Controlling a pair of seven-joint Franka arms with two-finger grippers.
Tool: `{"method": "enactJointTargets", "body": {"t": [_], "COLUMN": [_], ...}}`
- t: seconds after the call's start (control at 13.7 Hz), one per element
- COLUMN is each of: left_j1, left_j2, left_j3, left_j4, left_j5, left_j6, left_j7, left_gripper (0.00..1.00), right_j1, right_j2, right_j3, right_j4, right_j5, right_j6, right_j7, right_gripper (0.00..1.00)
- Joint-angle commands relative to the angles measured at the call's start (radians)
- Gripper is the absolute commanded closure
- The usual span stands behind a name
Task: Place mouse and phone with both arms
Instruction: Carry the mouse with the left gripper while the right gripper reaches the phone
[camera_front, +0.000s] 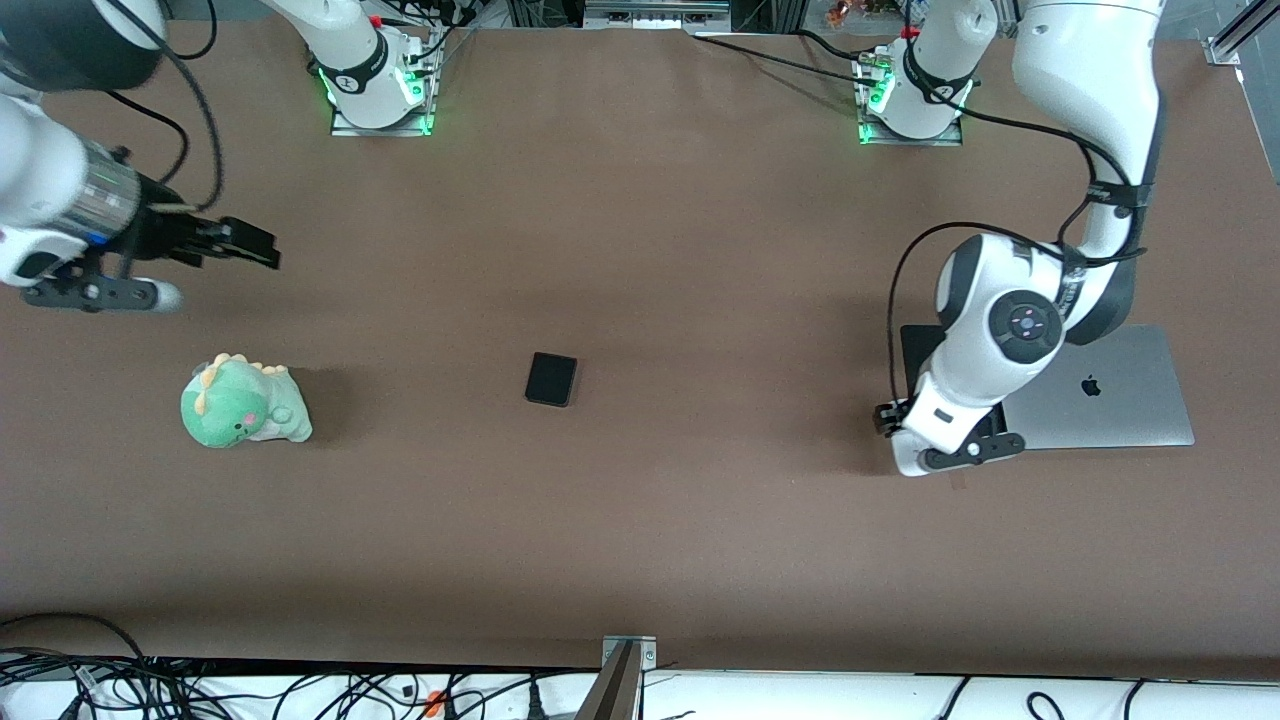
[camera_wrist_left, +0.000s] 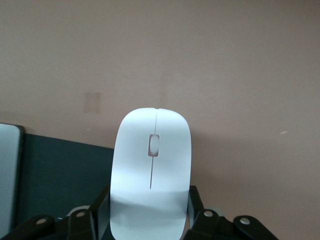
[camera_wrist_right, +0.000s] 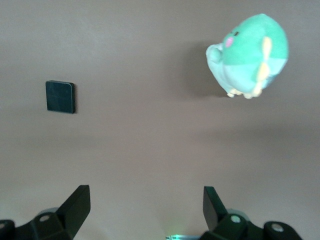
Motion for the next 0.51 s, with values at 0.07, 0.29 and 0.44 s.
{"method": "enactJointTargets", "body": {"t": [0.07, 0.29, 0.44], "left_j1": [0.107, 0.159, 0.178], "left_j2": [-0.106, -0.099, -0.097], "left_j3": [-0.022, -0.022, -0.022], "left_j4": [-0.197, -0.292, -0.355], "left_j5": [0.012, 0.012, 0.013], "left_j6": [0.073, 0.197, 0.283], "left_j7": [0.173, 0.230, 0.239], "left_gripper": [0.38, 0.36, 0.36], "right_j1": [0.085, 0.143, 0.201], "right_j2": [0.080, 0.157, 0.210], "right_j3": [-0.004, -0.004, -0.004], "right_j4": [0.007, 0.005, -0.002], "right_j5": [0.019, 0.062, 0.062], "right_j6": [0.110, 0.236, 0.326], "right_j7": [0.152, 0.267, 0.368], "right_gripper": [0.00, 0.00, 0.00]}}
